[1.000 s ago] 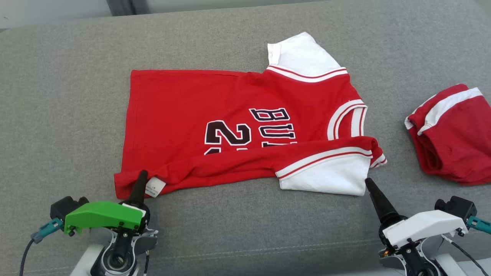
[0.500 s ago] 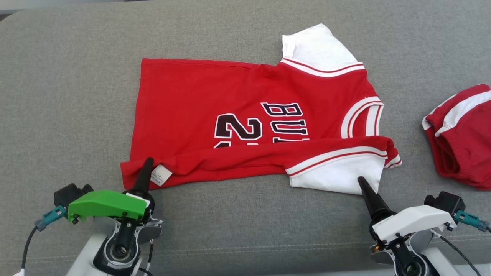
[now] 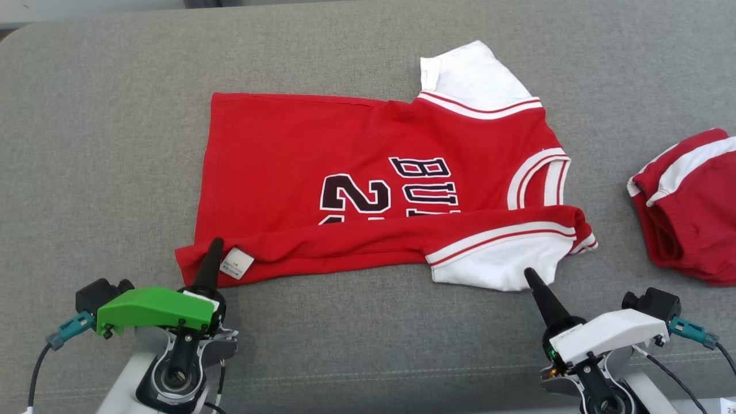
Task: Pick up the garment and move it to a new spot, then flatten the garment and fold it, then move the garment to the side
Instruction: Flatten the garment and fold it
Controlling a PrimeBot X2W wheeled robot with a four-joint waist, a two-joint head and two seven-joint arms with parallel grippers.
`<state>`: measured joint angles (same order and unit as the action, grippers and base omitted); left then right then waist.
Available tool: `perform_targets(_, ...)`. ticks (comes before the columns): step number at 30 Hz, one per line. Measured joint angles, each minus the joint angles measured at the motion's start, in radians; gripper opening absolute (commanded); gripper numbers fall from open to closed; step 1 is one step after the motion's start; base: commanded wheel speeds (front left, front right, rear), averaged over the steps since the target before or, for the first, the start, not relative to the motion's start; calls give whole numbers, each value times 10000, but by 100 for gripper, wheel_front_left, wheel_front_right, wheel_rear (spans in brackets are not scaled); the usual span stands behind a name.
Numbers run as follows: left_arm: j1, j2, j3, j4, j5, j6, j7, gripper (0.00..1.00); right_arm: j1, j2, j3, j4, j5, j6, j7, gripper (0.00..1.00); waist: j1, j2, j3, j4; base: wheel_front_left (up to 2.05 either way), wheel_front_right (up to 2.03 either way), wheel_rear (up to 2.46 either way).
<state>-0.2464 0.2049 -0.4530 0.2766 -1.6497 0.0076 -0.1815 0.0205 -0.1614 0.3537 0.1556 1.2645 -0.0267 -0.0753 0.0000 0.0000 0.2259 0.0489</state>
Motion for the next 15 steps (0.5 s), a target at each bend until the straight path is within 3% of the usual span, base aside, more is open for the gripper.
perform_targets(8, 22, 54, 38, -115, 12, -35, -77, 0, 783, 740, 25, -1843, 1758, 1137, 454, 0, 0, 0, -270, -228, 0, 0, 0)
perform_targets(15, 472, 132, 140, -650, 17, -151, -159, 0, 1801, 688, -383, -3329, 2800, 1323, 495, 0, 0, 0, -551, -396, 0, 0, 0)
